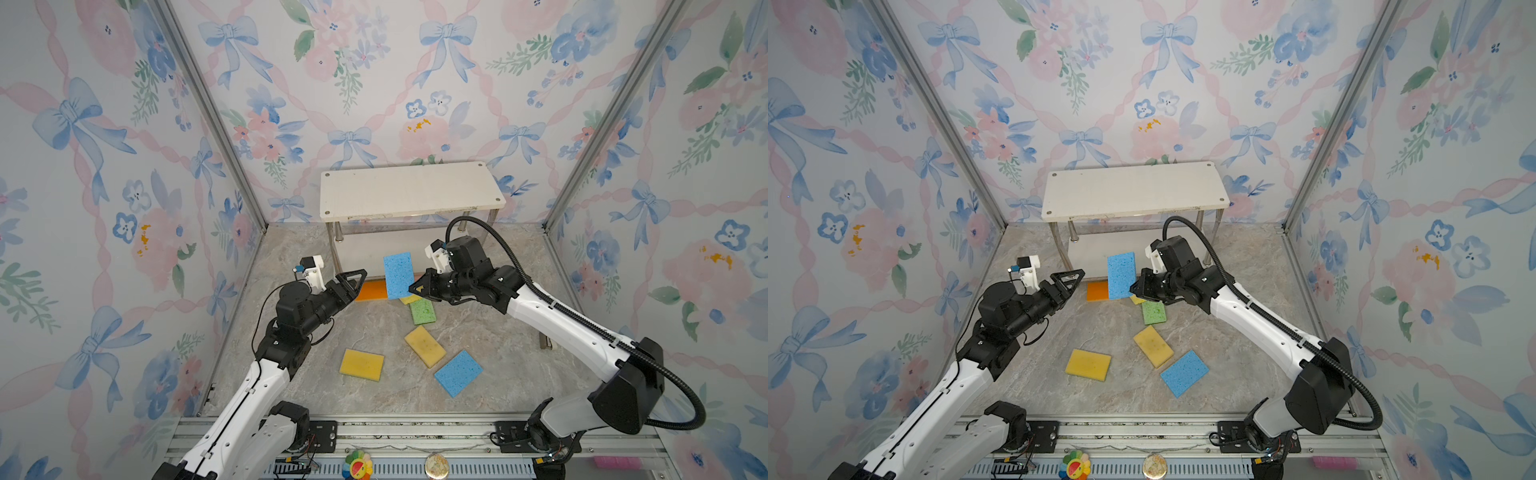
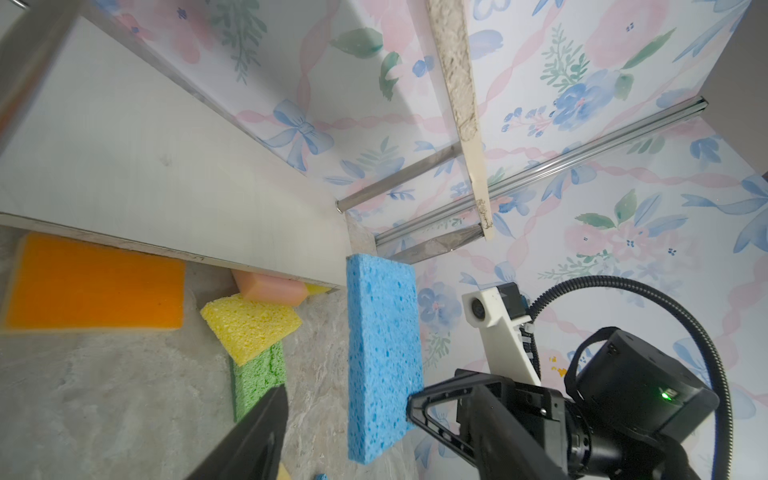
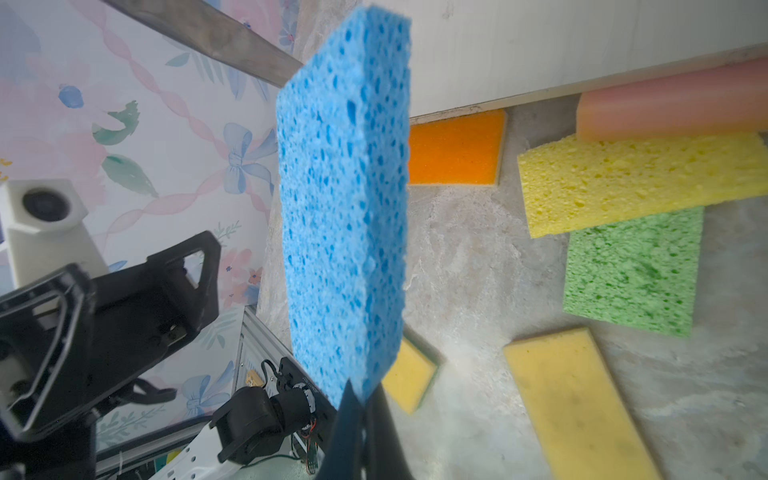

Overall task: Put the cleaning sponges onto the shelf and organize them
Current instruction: 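Carry the blue sponge to the lower shelf and stand it upright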

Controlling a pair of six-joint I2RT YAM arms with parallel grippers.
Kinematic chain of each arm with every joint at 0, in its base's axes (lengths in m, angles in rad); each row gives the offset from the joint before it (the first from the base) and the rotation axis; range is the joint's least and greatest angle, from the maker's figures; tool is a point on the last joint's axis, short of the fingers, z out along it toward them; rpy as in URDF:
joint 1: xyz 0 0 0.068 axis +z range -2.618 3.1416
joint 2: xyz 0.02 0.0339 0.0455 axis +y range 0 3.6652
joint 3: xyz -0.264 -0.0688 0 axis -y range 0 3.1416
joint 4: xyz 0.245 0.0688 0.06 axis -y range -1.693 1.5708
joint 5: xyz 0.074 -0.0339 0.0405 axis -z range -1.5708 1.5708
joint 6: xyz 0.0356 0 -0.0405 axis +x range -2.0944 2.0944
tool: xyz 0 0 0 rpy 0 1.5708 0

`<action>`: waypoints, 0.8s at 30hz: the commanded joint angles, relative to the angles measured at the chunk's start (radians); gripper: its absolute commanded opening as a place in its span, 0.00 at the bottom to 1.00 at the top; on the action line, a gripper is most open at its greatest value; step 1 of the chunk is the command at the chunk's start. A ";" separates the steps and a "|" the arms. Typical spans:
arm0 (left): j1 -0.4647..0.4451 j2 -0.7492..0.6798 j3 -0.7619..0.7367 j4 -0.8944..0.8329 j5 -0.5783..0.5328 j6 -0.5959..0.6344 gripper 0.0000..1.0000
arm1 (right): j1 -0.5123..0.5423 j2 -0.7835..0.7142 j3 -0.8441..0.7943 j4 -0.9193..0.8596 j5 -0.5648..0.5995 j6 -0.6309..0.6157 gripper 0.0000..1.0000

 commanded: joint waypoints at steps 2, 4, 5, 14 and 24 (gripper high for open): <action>0.035 -0.067 -0.011 -0.201 -0.041 0.108 0.71 | 0.011 0.095 -0.021 0.201 0.019 0.035 0.00; 0.040 -0.087 -0.015 -0.218 -0.037 0.109 0.72 | 0.007 0.127 -0.013 0.251 0.015 0.030 0.00; 0.043 -0.094 -0.013 -0.232 -0.037 0.112 0.72 | 0.004 0.171 -0.009 0.282 0.012 0.031 0.00; 0.087 -0.142 0.021 -0.320 -0.022 0.131 0.75 | -0.031 0.347 0.069 0.439 -0.050 0.038 0.00; 0.100 -0.185 -0.017 -0.326 -0.038 0.109 0.76 | -0.046 0.501 0.207 0.403 -0.079 0.007 0.00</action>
